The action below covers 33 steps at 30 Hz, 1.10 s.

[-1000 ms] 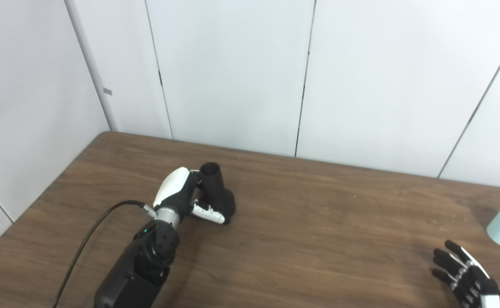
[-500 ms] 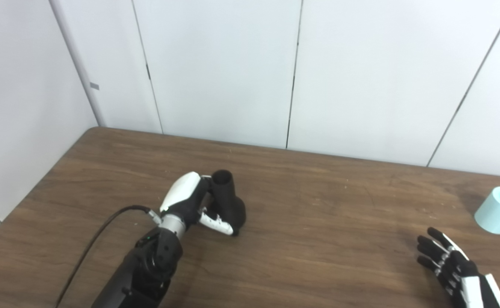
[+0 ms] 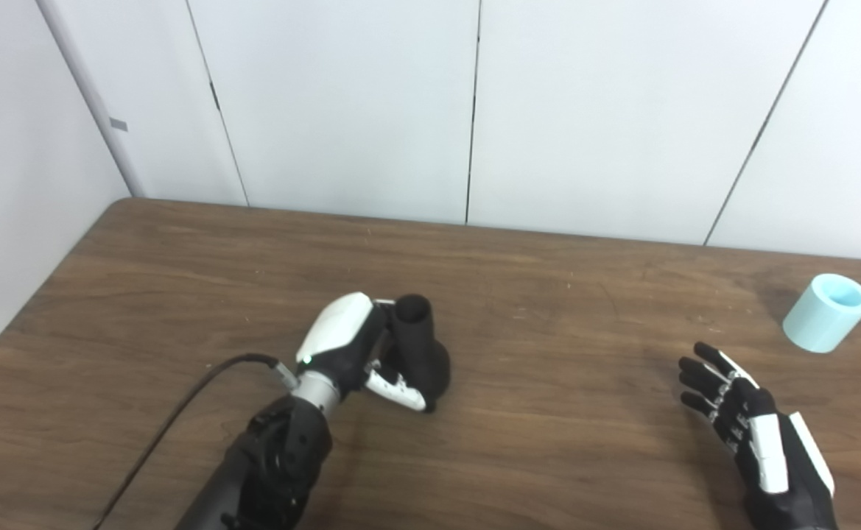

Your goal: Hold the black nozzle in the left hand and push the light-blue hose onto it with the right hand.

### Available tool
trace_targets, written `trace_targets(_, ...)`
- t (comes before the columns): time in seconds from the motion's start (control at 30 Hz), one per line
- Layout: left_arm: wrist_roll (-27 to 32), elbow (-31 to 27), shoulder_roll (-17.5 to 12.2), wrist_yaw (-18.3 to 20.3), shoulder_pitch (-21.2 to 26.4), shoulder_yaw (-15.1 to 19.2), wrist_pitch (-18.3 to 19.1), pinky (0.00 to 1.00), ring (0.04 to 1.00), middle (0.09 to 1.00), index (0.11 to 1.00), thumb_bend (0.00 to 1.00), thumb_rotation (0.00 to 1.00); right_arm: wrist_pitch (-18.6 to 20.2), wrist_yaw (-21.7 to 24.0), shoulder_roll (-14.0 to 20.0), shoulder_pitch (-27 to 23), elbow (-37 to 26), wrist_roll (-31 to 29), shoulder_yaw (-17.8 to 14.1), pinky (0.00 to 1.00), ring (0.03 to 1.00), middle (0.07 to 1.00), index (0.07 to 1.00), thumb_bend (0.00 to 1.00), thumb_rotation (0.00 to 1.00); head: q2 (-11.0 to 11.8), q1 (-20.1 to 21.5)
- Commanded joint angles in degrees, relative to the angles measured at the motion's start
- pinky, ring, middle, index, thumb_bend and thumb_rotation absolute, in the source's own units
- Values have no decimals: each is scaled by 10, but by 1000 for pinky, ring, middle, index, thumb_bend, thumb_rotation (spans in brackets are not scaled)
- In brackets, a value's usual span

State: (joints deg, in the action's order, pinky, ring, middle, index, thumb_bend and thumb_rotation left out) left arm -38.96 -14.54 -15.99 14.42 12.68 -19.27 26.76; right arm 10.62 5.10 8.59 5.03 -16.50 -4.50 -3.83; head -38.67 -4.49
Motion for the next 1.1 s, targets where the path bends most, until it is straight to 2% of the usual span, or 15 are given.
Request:
trace_targets(0.0, 5, -5, 6, 34, -8, -17, -1, 1000, 710, 531, 452, 519, 0, -4, -5, -1, -16, -29, 3, -2, 829, 868, 842, 880, 593, 1000, -4, 6)
trace_targets(0.33, -18, -8, 40, 37, -36, -47, 0, 1000, 720, 512, 464, 523, 0, 14, -11, -5, -19, -48, 11, 0, 837, 877, 839, 879, 555, 1000, -9, 34)
trace_targets(0.53, -33, -24, 41, 48, -47, -74, 0, 1000, 716, 525, 454, 521, 0, 24, -11, -4, -23, -58, 13, -3, 837, 877, 841, 880, 540, 1000, -12, 46)
trace_targets(1.07, -26, -45, 45, 56, -80, -96, -4, 1000, 695, 527, 460, 520, 0, 57, -19, -10, -36, -89, 11, -6, 892, 896, 849, 887, 541, 1000, -34, 82)
